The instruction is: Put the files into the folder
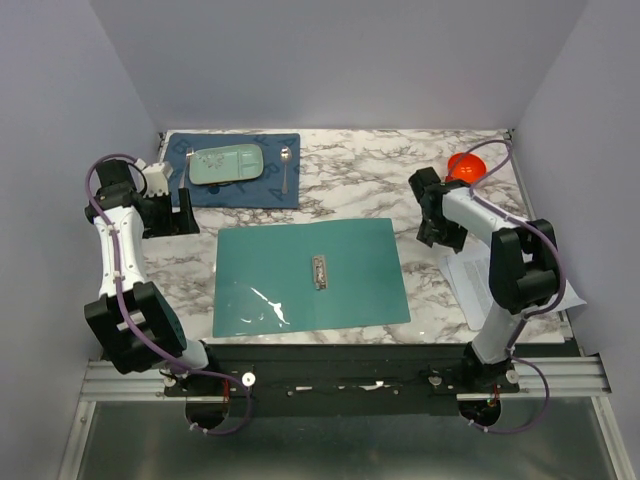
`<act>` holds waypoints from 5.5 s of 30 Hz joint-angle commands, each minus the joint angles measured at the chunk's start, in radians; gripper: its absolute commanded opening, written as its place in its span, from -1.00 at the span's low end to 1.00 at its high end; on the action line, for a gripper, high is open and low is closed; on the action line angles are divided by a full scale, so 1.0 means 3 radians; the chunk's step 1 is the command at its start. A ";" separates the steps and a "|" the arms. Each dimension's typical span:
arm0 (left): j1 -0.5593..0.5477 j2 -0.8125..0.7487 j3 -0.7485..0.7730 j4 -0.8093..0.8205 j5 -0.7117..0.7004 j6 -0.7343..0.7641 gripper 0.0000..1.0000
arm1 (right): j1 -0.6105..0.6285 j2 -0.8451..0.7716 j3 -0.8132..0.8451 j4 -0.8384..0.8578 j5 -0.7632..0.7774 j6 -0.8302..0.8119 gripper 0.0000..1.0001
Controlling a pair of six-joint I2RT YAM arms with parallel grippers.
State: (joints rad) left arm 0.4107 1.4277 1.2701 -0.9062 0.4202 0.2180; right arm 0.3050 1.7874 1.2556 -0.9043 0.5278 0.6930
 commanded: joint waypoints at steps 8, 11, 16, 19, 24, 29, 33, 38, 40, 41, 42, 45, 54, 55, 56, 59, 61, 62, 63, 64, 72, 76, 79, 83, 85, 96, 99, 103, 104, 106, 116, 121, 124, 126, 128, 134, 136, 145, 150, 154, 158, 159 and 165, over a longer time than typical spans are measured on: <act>0.0007 0.0078 -0.0071 0.0055 0.0169 0.0081 0.98 | -0.0142 0.0270 -0.0018 0.0028 -0.0108 -0.0234 0.46; 0.0012 0.0083 -0.0092 0.0070 0.0164 0.0076 0.98 | -0.0142 0.0260 -0.0059 0.0074 -0.0123 -0.0244 0.40; 0.0007 0.0083 -0.0082 0.0096 0.0133 0.0076 0.98 | -0.0153 0.0244 -0.0069 0.0064 -0.0154 -0.0280 0.21; 0.0007 0.0083 -0.0077 0.0116 0.0118 0.0076 0.98 | -0.0152 0.0224 -0.0095 0.0069 -0.0164 -0.0305 0.13; 0.0012 0.0073 -0.0077 0.0121 0.0103 0.0066 0.98 | -0.0153 0.0193 -0.0120 0.0079 -0.0184 -0.0341 0.05; 0.0007 0.0058 -0.0061 0.0132 0.0087 0.0061 0.98 | -0.0158 0.0168 -0.0171 0.0105 -0.0251 -0.0382 -0.08; 0.0012 0.0058 -0.0061 0.0147 0.0072 0.0045 0.98 | -0.0158 0.0157 -0.0212 0.0135 -0.0317 -0.0397 -0.30; 0.0007 0.0063 -0.0061 0.0157 0.0052 0.0045 0.98 | -0.0152 0.0112 -0.0228 0.0151 -0.0379 -0.0402 -0.43; 0.0012 0.0063 -0.0056 0.0157 0.0052 0.0045 0.98 | -0.0152 0.0096 -0.0228 0.0151 -0.0394 -0.0403 -0.58; 0.0007 0.0058 -0.0056 0.0157 0.0052 0.0045 0.98 | -0.0152 0.0086 -0.0223 0.0151 -0.0399 -0.0408 -0.65; 0.0007 0.0053 -0.0061 0.0162 0.0052 0.0040 0.98 | -0.0158 0.0071 -0.0223 0.0151 -0.0394 -0.0408 -0.80; 0.0007 0.0058 -0.0061 0.0162 0.0052 0.0035 0.98 | -0.0147 0.0040 -0.0233 0.0166 -0.0435 -0.0413 -0.99; 0.0002 0.0027 -0.0056 0.0147 0.0021 0.0056 0.98 | 0.0229 -0.0124 -0.0320 0.0253 -0.0604 -0.0469 -0.99; 0.0001 0.0027 -0.0061 0.0147 0.0021 0.0051 0.98 | 0.0337 -0.0139 -0.0310 0.0258 -0.0614 -0.0479 -0.99; 0.0007 0.0027 -0.0066 0.0142 0.0016 0.0056 0.98 | 0.0450 -0.0144 -0.0284 0.0248 -0.0594 -0.0479 -0.99; -0.0004 0.0012 -0.0077 0.0147 0.0011 0.0061 0.98 | 0.0935 -0.0129 -0.0177 0.0233 -0.0594 -0.0429 -0.99; -0.0004 -0.0003 -0.0077 0.0147 0.0006 0.0066 0.98 | 0.1304 -0.0083 -0.0034 0.0202 -0.0588 -0.0357 -0.99; -0.0004 0.0001 -0.0077 0.0147 -0.0005 0.0076 0.98 | 0.1416 -0.0068 0.0017 0.0192 -0.0583 -0.0341 -0.99; -0.0004 0.0007 -0.0077 0.0137 -0.0025 0.0086 0.98 | 0.1635 0.0013 0.0099 0.0136 -0.0578 -0.0316 -0.99; 0.0001 0.0007 -0.0067 0.0132 -0.0040 0.0091 0.98 | 0.1728 0.0055 0.0170 0.0105 -0.0573 -0.0285 -0.99; -0.0004 -0.0060 -0.0066 0.0096 -0.0066 0.0122 0.98 | 0.2434 0.0474 0.0692 -0.0033 -0.0522 -0.0290 -0.99; -0.0004 -0.0065 -0.0066 0.0091 -0.0051 0.0117 0.98 | 0.2614 0.0572 0.0754 0.0038 -0.0542 -0.0356 -0.90; -0.0009 -0.0080 -0.0066 0.0106 -0.0046 0.0117 0.98 | 0.2634 0.0516 0.0764 0.0161 -0.0660 -0.0397 -0.50; -0.0014 -0.0085 -0.0026 0.0081 -0.0066 0.0127 0.98 | 0.2634 0.0220 0.0764 0.0212 -0.0523 -0.0479 0.75; -0.0014 -0.0075 0.0005 0.0060 -0.0086 0.0132 0.98 | 0.2583 -0.0102 0.0673 0.0329 -0.0512 -0.0545 0.99; -0.0019 -0.0085 -0.0041 0.0065 -0.0087 0.0148 0.98 | 0.0376 -0.1622 -0.0906 0.0774 -0.1472 -0.0372 0.91; -0.0014 -0.0080 -0.0031 0.0060 -0.0087 0.0137 0.98 | -0.0167 -0.1607 -0.1056 0.0922 -0.1733 -0.0510 0.85; -0.0019 -0.0070 -0.0031 0.0050 -0.0092 0.0137 0.98 | -0.0515 -0.1255 -0.1026 0.0984 -0.1989 -0.0648 0.72; -0.0024 -0.0070 -0.0036 0.0050 -0.0092 0.0137 0.98 | -0.0556 -0.1183 -0.1015 0.0984 -0.2086 -0.0663 0.70; -0.0024 -0.0080 -0.0046 0.0050 -0.0107 0.0148 0.98 | -0.0643 -0.1045 -0.1005 0.1061 -0.2117 -0.0684 0.67; -0.0034 -0.0070 -0.0087 0.0060 -0.0138 0.0158 0.98 | -0.0700 -0.0630 -0.1051 0.1362 -0.2413 -0.0669 0.33; -0.0034 -0.0055 -0.0128 0.0080 -0.0204 0.0194 0.98 | -0.0700 -0.0599 -0.1143 0.1480 -0.2501 -0.0633 0.03; -0.0039 -0.0065 -0.0153 0.0096 -0.0240 0.0214 0.98 | -0.0700 -0.0650 -0.1179 0.1516 -0.2496 -0.0633 -0.17; -0.0034 -0.0065 -0.0169 0.0106 -0.0240 0.0214 0.98 | -0.0694 -0.0676 -0.1209 0.1516 -0.2496 -0.0638 -0.24; -0.0034 -0.0075 -0.0179 0.0106 -0.0235 0.0214 0.98 | -0.0694 -0.0717 -0.1235 0.1516 -0.2480 -0.0643 -0.41; -0.0039 -0.0101 -0.0199 0.0111 -0.0245 0.0224 0.98 | -0.0700 -0.0788 -0.1286 0.1537 -0.2475 -0.0658 -0.91; -0.0039 -0.0111 -0.0209 0.0106 -0.0250 0.0219 0.98 | -0.0700 -0.0809 -0.1307 0.1547 -0.2495 -0.0663 -0.99; -0.0044 -0.0147 -0.0240 0.0111 -0.0250 0.0224 0.98 | -0.0689 -0.1253 -0.1337 0.1659 -0.2986 -0.0577 -0.99; -0.0065 -0.0147 -0.0286 0.0121 -0.0271 0.0229 0.98 | -0.0669 -0.1611 -0.1302 0.1710 -0.3394 -0.0536 -0.99; -0.0085 -0.0147 -0.0297 0.0116 -0.0281 0.0224 0.98 | -0.0608 -0.1872 -0.1251 0.1767 -0.3610 -0.0541 -0.99; -0.0101 -0.0167 -0.0291 0.0106 -0.0291 0.0214 0.98 | -0.0506 -0.2051 -0.1153 0.1823 -0.3809 -0.0536 -0.99; -0.0101 -0.0177 -0.0296 0.0106 -0.0291 0.0219 0.98 | -0.0455 -0.2097 -0.1123 0.1843 -0.3855 -0.0525 -0.99; -0.0111 -0.0167 -0.0337 0.0106 -0.0332 0.0224 0.98 | 0.0235 -0.2001 -0.0556 0.1797 -0.3723 -0.0587 -0.99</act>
State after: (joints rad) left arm 0.3840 1.4006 1.1858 -0.8646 0.3477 0.2657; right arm 0.2737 1.1809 0.9688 -0.3866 -0.5632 0.5304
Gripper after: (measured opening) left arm 0.988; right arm 0.012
